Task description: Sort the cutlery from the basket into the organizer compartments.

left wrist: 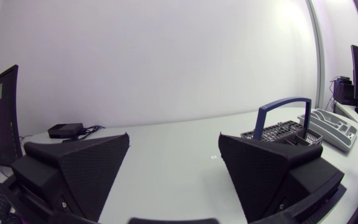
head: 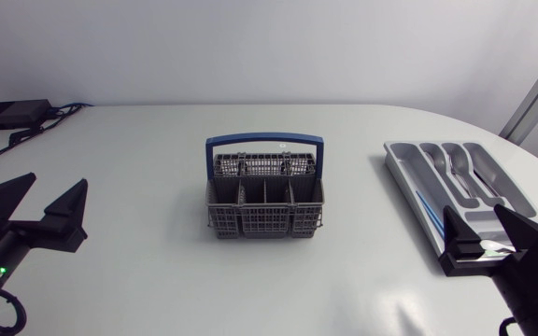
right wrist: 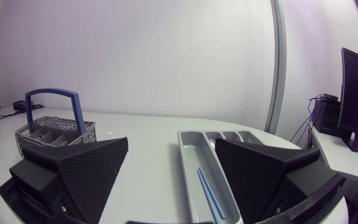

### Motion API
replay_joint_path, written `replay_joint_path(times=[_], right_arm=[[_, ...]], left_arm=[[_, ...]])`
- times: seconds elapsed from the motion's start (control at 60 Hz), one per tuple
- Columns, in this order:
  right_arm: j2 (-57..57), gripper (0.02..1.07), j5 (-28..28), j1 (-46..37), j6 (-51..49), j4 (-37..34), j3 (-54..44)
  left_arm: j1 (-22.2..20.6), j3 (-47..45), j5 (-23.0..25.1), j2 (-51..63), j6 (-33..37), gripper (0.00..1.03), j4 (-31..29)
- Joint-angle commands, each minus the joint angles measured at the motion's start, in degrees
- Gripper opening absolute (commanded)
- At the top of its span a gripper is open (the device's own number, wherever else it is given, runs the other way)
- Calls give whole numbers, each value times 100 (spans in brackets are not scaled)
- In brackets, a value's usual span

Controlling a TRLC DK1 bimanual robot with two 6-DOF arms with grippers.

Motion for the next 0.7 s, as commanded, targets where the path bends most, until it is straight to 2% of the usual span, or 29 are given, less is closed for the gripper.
replay_joint_path(times=[0.0, 0.45, 0.683], right_arm=[[-27, 103, -16, 43, 165, 102, -115], [-27, 103, -16, 43, 165, 102, -115], [-27, 103, -16, 43, 165, 102, -115]], left_arm=[[-88, -249, -109, -274, -220, 99, -93], [-416, -935, -634, -1641, -607, 99, -715], [-423, -950, -646, -1671, -615, 99, -729]])
